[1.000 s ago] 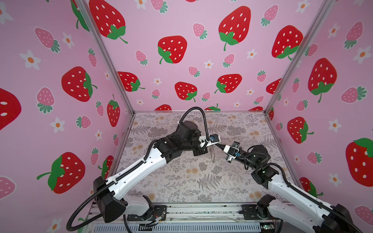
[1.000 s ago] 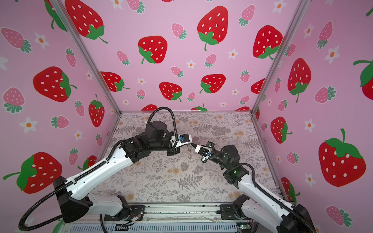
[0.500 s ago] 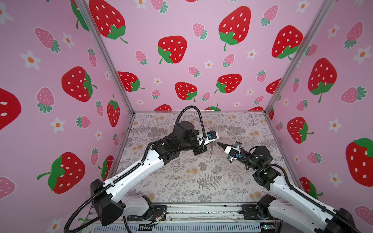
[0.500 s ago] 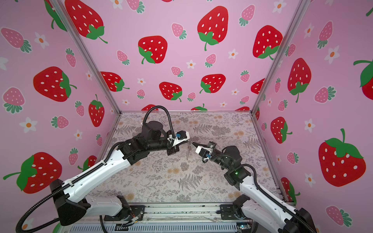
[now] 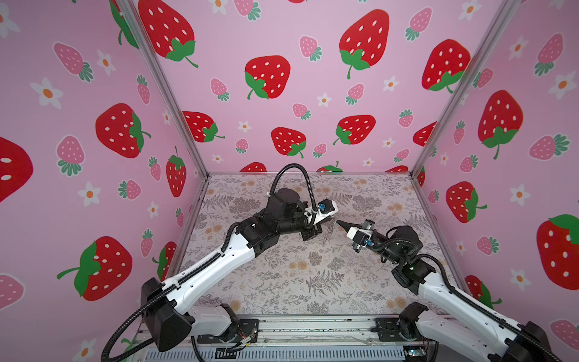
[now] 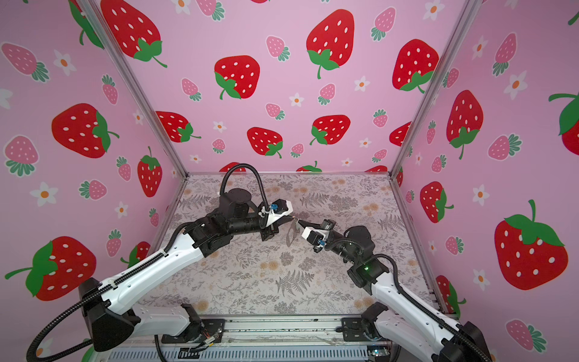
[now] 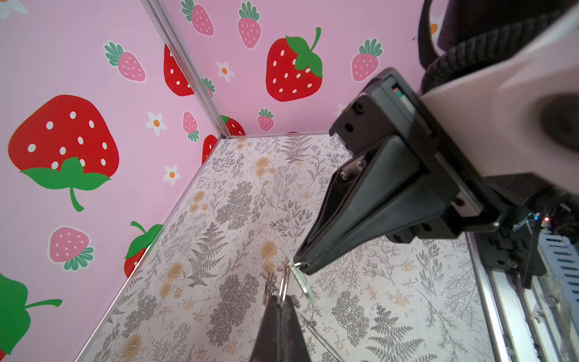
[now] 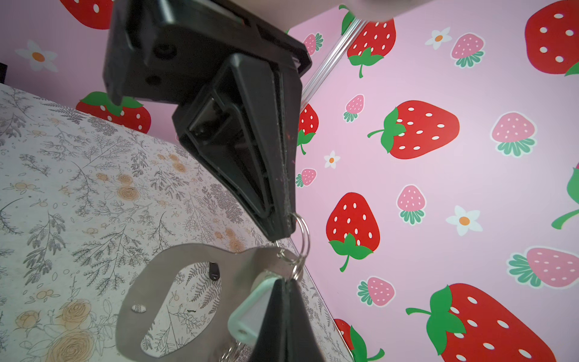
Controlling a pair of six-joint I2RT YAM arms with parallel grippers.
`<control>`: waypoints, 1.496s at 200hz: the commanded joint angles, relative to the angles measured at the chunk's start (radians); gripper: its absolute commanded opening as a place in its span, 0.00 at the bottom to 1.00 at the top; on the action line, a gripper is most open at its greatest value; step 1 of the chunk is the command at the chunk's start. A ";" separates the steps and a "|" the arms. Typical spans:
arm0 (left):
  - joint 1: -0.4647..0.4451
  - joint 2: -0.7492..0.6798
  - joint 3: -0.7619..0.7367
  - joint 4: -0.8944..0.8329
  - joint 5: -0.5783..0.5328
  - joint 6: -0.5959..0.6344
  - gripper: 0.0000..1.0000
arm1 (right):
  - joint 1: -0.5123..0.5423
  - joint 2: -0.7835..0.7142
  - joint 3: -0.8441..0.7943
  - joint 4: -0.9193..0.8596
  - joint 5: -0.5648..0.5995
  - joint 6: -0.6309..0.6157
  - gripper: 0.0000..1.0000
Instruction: Put the keys on the keyring
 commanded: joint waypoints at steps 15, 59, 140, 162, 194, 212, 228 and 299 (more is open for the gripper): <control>-0.001 -0.004 -0.009 0.157 0.051 -0.059 0.00 | 0.017 0.006 0.023 -0.008 -0.016 -0.010 0.00; -0.001 -0.013 -0.022 0.157 0.046 -0.055 0.00 | 0.017 0.001 0.029 -0.009 0.047 -0.004 0.00; -0.001 -0.009 -0.008 0.105 0.054 -0.025 0.00 | 0.016 -0.013 0.032 0.016 0.074 0.038 0.15; -0.003 -0.007 -0.002 0.092 0.053 -0.016 0.00 | 0.016 -0.017 0.034 0.019 0.078 0.044 0.18; -0.006 -0.009 0.007 0.065 0.059 0.007 0.00 | 0.014 -0.022 0.035 0.021 0.092 0.055 0.24; -0.007 -0.007 0.019 0.041 0.060 0.025 0.00 | 0.012 -0.029 0.034 0.019 0.087 0.060 0.24; -0.008 -0.005 0.030 0.018 0.059 0.040 0.00 | 0.012 -0.035 0.033 0.019 0.081 0.070 0.24; -0.007 -0.001 0.058 -0.013 0.064 0.079 0.00 | 0.005 -0.024 0.040 -0.012 -0.042 0.120 0.19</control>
